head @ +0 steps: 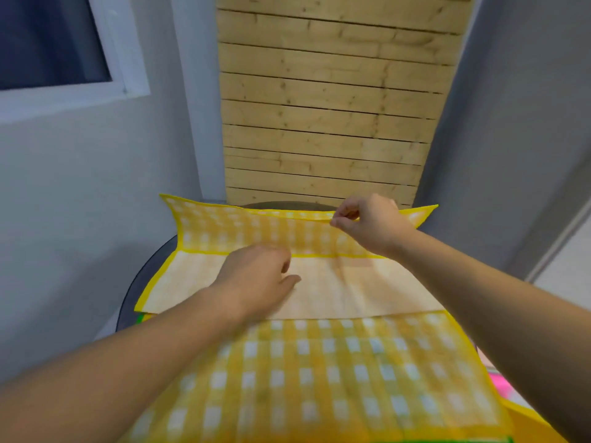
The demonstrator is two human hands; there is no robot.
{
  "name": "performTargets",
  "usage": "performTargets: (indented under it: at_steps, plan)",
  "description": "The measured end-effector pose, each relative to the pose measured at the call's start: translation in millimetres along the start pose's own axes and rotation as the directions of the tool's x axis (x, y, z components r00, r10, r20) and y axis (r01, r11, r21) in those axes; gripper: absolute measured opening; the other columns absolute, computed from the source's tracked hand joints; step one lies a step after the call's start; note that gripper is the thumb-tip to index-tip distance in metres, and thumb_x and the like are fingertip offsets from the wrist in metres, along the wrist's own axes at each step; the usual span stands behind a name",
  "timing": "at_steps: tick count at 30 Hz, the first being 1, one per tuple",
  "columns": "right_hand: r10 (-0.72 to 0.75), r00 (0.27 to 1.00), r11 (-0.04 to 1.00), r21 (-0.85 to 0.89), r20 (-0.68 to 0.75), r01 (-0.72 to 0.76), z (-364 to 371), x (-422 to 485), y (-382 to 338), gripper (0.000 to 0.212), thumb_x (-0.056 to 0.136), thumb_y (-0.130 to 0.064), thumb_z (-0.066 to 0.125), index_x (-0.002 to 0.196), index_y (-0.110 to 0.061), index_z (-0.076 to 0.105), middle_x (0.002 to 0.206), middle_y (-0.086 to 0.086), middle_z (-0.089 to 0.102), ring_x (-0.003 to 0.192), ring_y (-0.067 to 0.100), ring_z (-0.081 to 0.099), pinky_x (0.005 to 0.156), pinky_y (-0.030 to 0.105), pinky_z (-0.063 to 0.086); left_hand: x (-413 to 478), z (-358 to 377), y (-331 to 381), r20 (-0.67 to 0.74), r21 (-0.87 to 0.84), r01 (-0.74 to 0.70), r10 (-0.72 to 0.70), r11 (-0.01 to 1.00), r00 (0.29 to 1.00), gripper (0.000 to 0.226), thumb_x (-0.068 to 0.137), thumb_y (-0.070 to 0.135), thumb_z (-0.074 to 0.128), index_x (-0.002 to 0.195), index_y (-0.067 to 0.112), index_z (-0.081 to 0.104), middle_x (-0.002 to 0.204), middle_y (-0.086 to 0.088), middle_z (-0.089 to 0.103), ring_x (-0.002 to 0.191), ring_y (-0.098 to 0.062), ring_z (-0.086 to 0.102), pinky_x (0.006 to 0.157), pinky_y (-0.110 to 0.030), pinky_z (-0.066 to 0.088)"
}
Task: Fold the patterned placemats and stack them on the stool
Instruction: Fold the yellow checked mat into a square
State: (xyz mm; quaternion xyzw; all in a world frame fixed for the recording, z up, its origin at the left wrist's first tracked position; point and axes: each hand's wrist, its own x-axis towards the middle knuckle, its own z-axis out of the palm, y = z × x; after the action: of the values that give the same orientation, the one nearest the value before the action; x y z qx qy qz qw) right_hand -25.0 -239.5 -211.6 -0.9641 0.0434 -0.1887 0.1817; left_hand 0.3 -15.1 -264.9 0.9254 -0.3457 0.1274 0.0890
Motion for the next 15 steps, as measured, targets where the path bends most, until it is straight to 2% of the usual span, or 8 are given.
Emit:
performTargets:
  at_steps: [3, 6, 8, 10, 12, 15]
  plan:
    - [-0.003, 0.998, 0.999, -0.048, 0.061, 0.006, -4.5, -25.1, -4.2, 0.012, 0.09, -0.04, 0.066, 0.079, -0.034, 0.066, 0.082, -0.017, 0.062, 0.097, 0.014, 0.062, 0.097, 0.04, 0.038, -29.1, -11.3, 8.7, -0.033, -0.042, -0.077, 0.076, 0.996, 0.997, 0.029, 0.089, 0.056, 0.061, 0.103, 0.032, 0.059, 0.109, 0.012, 0.059, 0.108, -0.015, 0.054, 0.08, -0.03, 0.039]
    - [-0.025, 0.993, 0.998, -0.062, 0.117, 0.032, -4.1, -56.5, -6.6, 0.008, 0.089, -0.037, 0.067, 0.083, -0.034, 0.07, 0.088, -0.015, 0.058, 0.098, 0.015, 0.059, 0.091, 0.038, 0.041, -52.6, -14.7, 1.2, -0.186, -0.058, -0.186, 0.172, 0.981, 0.967, 0.045, 0.079, 0.054, 0.074, 0.113, 0.026, 0.065, 0.119, 0.005, 0.057, 0.115, -0.021, 0.053, 0.094, -0.037, 0.043]
    - [-0.021, 0.99, 1.0, -0.02, 0.142, 0.024, -0.9, -76.7, -6.2, 0.006, 0.088, -0.035, 0.069, 0.085, -0.031, 0.073, 0.093, -0.013, 0.06, 0.096, 0.013, 0.057, 0.088, 0.037, 0.046, -62.2, -16.0, -4.1, -0.208, -0.035, -0.192, 0.18, 0.981, 0.961, 0.055, 0.08, 0.058, 0.069, 0.123, 0.024, 0.063, 0.135, 0.0, 0.054, 0.129, -0.024, 0.047, 0.106, -0.04, 0.038]
    - [0.004, 0.983, 1.0, 0.019, 0.181, -0.008, 4.0, -92.7, -4.7, 0.005, 0.088, -0.032, 0.071, 0.086, -0.029, 0.075, 0.098, -0.01, 0.064, 0.095, 0.011, 0.057, 0.088, 0.035, 0.048, -66.0, -15.2, -8.2, -0.09, -0.047, -0.157, 0.152, 0.987, 0.984, 0.067, 0.086, 0.064, 0.052, 0.141, 0.026, 0.052, 0.156, -0.001, 0.038, 0.147, -0.021, 0.027, 0.119, -0.036, 0.02]
    - [0.027, 0.977, 0.998, 0.049, 0.212, -0.038, 12.5, -103.9, -0.7, 0.004, 0.087, -0.028, 0.072, 0.084, -0.027, 0.075, 0.099, -0.008, 0.065, 0.095, 0.012, 0.06, 0.088, 0.032, 0.049, -65.5, -9.4, -14.5, 0.071, -0.05, -0.115, 0.118, 0.992, 0.99, 0.071, 0.094, 0.066, 0.037, 0.155, 0.031, 0.03, 0.167, 0.003, 0.014, 0.154, -0.015, 0.003, 0.123, -0.031, -0.001]
    - [0.101, 0.967, 0.983, 0.127, 0.233, -0.133, 26.3, -114.1, 7.6, 0.009, 0.085, -0.024, 0.075, 0.076, -0.025, 0.074, 0.099, -0.01, 0.064, 0.086, 0.015, 0.066, 0.078, 0.028, 0.053, -63.1, 2.5, -24.7, 0.277, -0.023, -0.084, 0.087, 0.996, 0.957, 0.068, 0.1, 0.063, 0.03, 0.159, 0.038, 0.009, 0.168, 0.006, -0.005, 0.153, -0.01, -0.013, 0.124, -0.034, -0.009]
